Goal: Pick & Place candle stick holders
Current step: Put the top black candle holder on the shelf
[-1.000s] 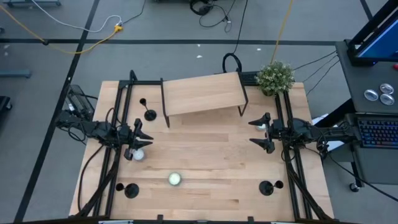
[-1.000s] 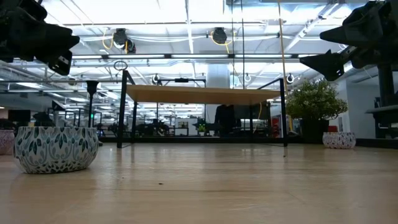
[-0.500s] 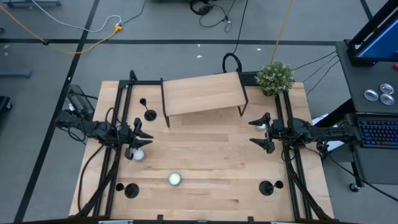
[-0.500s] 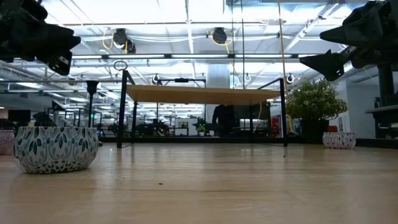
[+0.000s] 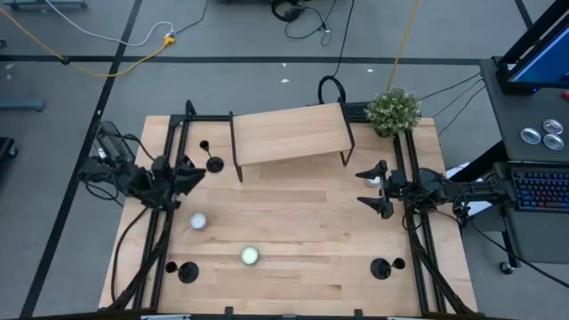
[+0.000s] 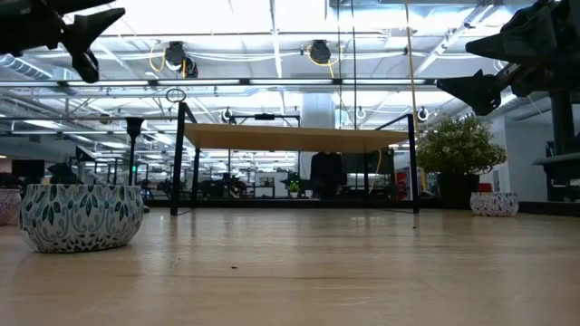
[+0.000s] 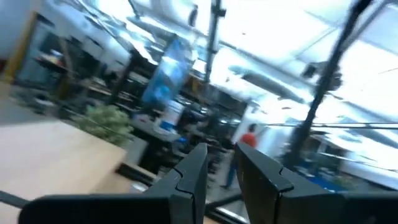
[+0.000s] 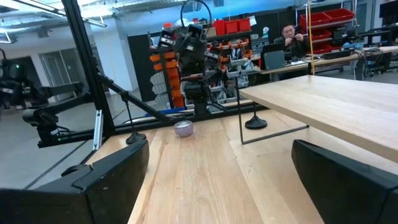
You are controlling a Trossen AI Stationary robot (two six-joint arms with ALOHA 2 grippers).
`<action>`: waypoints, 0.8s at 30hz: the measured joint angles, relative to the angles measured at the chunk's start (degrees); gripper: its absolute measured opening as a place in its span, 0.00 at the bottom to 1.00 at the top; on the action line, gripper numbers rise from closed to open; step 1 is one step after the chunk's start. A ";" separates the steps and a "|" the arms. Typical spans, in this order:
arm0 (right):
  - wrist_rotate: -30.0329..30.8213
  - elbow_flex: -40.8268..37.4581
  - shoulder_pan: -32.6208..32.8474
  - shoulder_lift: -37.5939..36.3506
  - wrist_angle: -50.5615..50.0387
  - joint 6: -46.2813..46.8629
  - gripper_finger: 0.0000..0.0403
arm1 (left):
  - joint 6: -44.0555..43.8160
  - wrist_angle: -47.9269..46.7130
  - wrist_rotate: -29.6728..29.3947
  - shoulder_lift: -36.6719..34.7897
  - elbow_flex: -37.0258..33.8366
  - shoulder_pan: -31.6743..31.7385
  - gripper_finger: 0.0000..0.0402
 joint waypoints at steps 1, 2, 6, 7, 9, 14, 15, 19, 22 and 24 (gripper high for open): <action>0.00 0.02 0.00 0.00 0.00 0.00 0.97 | 0.72 -2.47 -2.12 0.58 1.33 0.03 0.21; 0.00 0.00 0.02 0.00 -0.02 0.00 0.97 | 0.92 -5.27 -4.15 1.27 2.80 0.05 0.21; 0.00 0.01 0.01 0.00 -0.02 0.00 0.97 | -1.22 -20.34 -10.98 6.03 10.83 0.03 0.21; 0.00 0.00 0.00 0.00 -0.02 0.00 0.97 | -2.33 -24.38 -12.59 7.76 12.98 0.03 0.21; 0.00 0.02 0.01 0.00 -0.02 0.00 0.97 | -4.41 -32.13 -15.96 11.37 17.56 0.03 0.21; 0.00 0.02 0.01 0.00 -0.02 0.00 0.97 | -7.71 -48.32 -25.84 20.04 28.37 0.13 0.21; 0.01 0.02 0.00 0.00 -0.02 0.00 0.97 | -8.86 -51.12 -27.19 21.36 30.20 0.29 0.21; 0.00 0.02 0.00 0.00 -0.02 0.00 0.97 | -12.21 -57.12 -27.90 24.85 34.65 1.59 0.21; 0.02 0.00 0.00 0.00 -0.02 0.00 0.97 | -11.66 -57.43 -25.41 25.96 35.06 2.48 0.21; 0.01 0.02 0.00 0.00 -0.02 0.00 0.97 | -11.54 -57.55 -24.55 26.47 35.06 3.14 0.21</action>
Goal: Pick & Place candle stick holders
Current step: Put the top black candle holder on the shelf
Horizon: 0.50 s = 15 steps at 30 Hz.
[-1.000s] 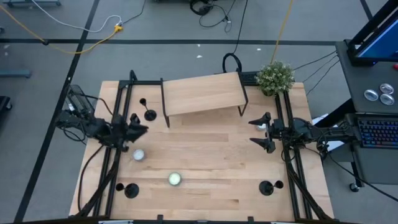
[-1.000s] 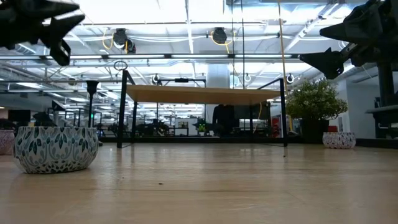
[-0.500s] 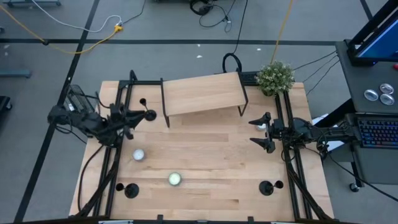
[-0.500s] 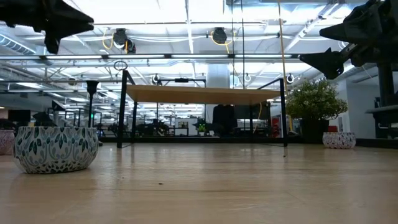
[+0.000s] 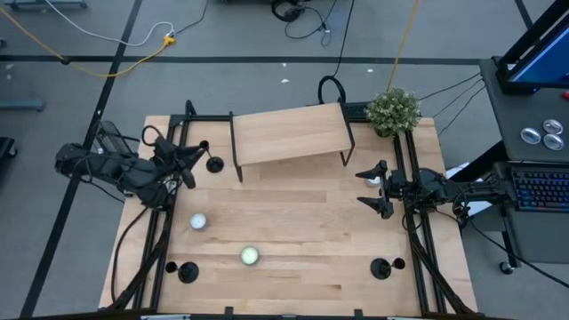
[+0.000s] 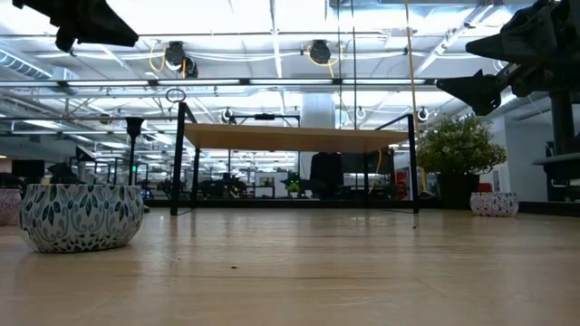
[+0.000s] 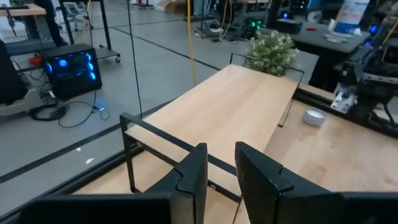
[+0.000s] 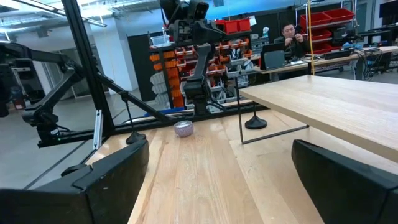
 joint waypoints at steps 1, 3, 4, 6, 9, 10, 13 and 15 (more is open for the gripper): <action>-0.01 0.01 0.00 0.00 0.00 0.00 0.97 | -0.68 -0.01 0.03 0.22 0.00 0.46 0.21; 0.02 -0.02 0.01 0.00 0.00 0.00 0.97 | -2.27 0.00 0.16 0.50 0.00 1.63 0.21; 0.02 -0.01 0.02 0.00 0.00 0.00 0.97 | -3.16 0.00 0.27 0.61 0.00 2.39 0.21; 0.02 -0.02 0.01 0.00 0.00 0.00 0.97 | -4.33 0.02 0.76 0.70 0.00 4.10 0.21; 0.02 0.01 0.02 0.00 0.00 0.00 0.97 | -5.77 0.02 2.15 0.70 0.00 7.08 0.21; 0.02 0.00 0.01 0.00 0.00 0.00 0.97 | -5.76 0.02 2.70 0.80 0.00 8.19 0.21; 0.02 0.00 0.01 0.00 0.00 0.00 0.97 | -5.69 -0.39 5.56 2.21 0.02 11.98 0.21; 0.02 -0.01 0.01 0.00 0.00 0.00 0.97 | -6.31 -1.91 7.76 3.50 0.02 14.54 0.21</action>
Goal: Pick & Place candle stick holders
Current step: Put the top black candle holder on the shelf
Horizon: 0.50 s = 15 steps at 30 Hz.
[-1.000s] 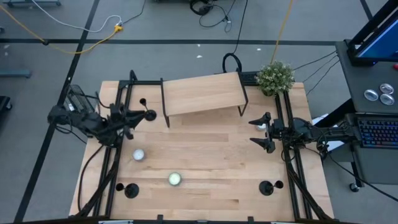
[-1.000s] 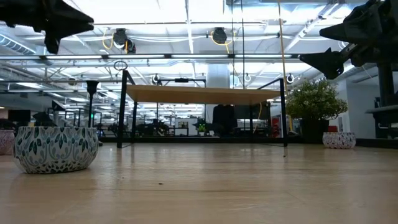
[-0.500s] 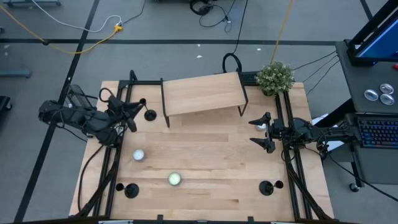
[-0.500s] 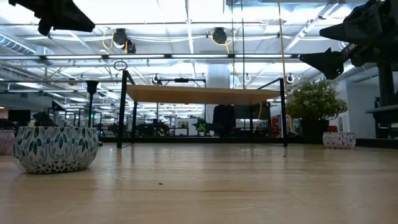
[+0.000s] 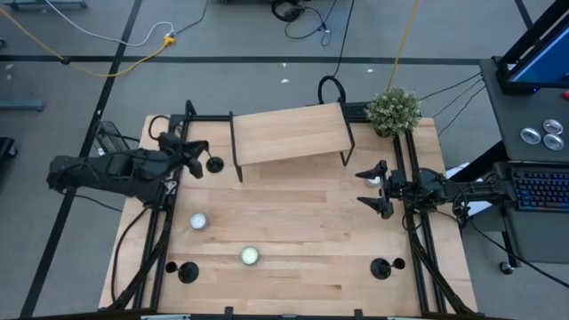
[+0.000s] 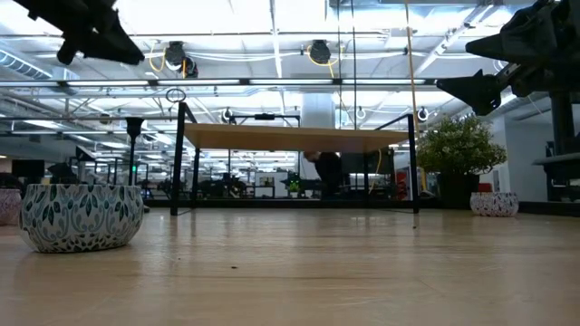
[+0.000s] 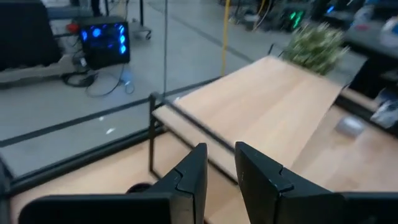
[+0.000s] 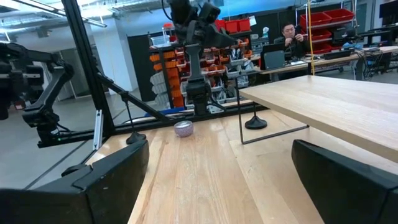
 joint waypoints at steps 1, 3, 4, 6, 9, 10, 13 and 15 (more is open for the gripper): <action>0.00 0.00 -0.01 0.02 0.00 0.00 0.97 | -1.16 -1.20 1.34 0.72 0.00 1.15 0.21; 0.00 -0.01 -0.01 0.00 0.00 0.00 0.97 | -3.79 -4.92 4.86 1.98 0.00 3.08 0.21; 0.00 0.01 -0.01 0.02 0.00 0.00 0.97 | -4.90 -6.86 6.79 2.45 0.00 3.74 0.21; -0.06 -0.01 -0.01 0.02 0.00 0.00 0.97 | -6.98 -10.66 10.68 2.96 0.00 4.46 0.21; -0.15 -0.01 -0.01 0.02 0.00 0.00 0.97 | -9.04 -14.92 12.57 2.85 0.00 4.80 0.21; -0.15 0.00 0.00 0.01 0.00 0.00 0.97 | -9.97 -15.78 12.57 2.74 0.00 4.80 0.21; -0.15 -0.01 -0.01 0.02 0.00 0.00 0.97 | -11.34 -16.06 12.42 2.74 0.00 4.80 0.21; -0.15 0.00 -0.01 0.02 0.00 0.00 0.97 | -11.23 -16.10 12.44 2.75 0.00 4.80 0.21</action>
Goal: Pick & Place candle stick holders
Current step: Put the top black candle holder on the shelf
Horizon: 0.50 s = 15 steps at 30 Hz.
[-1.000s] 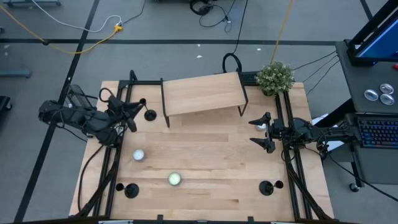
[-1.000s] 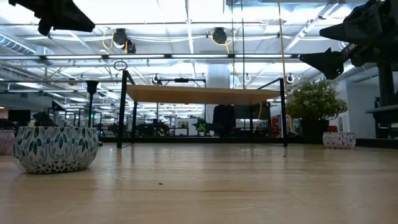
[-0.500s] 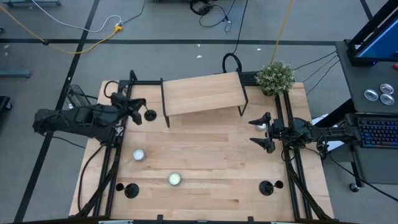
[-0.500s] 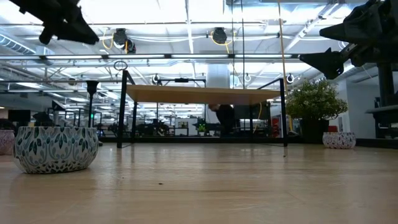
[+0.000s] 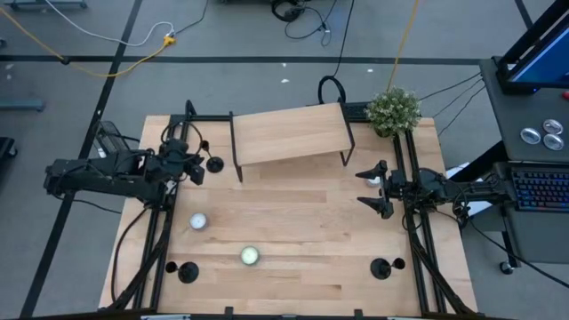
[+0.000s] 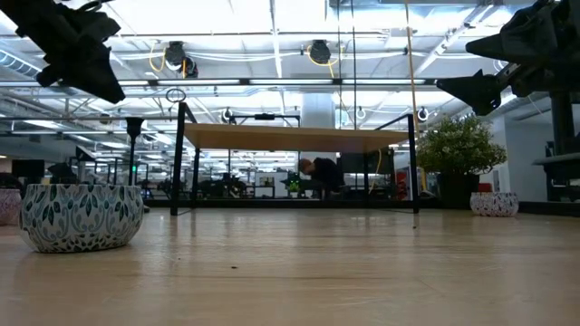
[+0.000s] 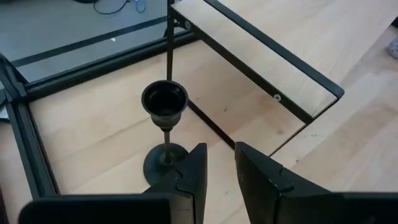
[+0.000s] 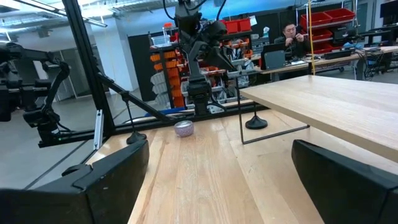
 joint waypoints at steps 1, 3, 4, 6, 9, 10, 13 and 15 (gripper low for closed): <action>0.00 -0.01 0.00 0.00 0.00 0.00 0.97 | 0.08 0.02 -0.02 0.00 0.00 0.00 0.21; 0.00 0.01 0.02 0.00 0.00 0.00 0.97 | 0.48 0.04 -0.23 -0.02 0.00 0.00 0.21; -0.02 -0.01 0.00 0.00 0.00 0.00 0.97 | 1.13 0.16 -0.26 0.00 0.00 0.00 0.21; -0.01 0.01 0.00 0.00 0.00 0.00 0.97 | 1.93 0.73 -0.72 0.00 0.00 0.00 0.21; -0.02 -0.01 0.01 0.00 0.00 0.00 0.97 | 1.34 2.08 -3.02 0.00 0.00 0.00 0.21; 0.00 -0.01 0.00 0.00 0.00 0.00 0.97 | 1.29 2.83 -3.63 0.00 0.00 0.05 0.21; -0.02 -0.01 0.02 0.00 0.00 0.00 0.97 | 1.28 6.09 -3.23 0.08 0.01 1.43 0.21; -0.02 0.00 0.01 0.00 0.00 0.00 0.97 | 0.89 6.67 -1.76 0.70 0.50 3.30 0.21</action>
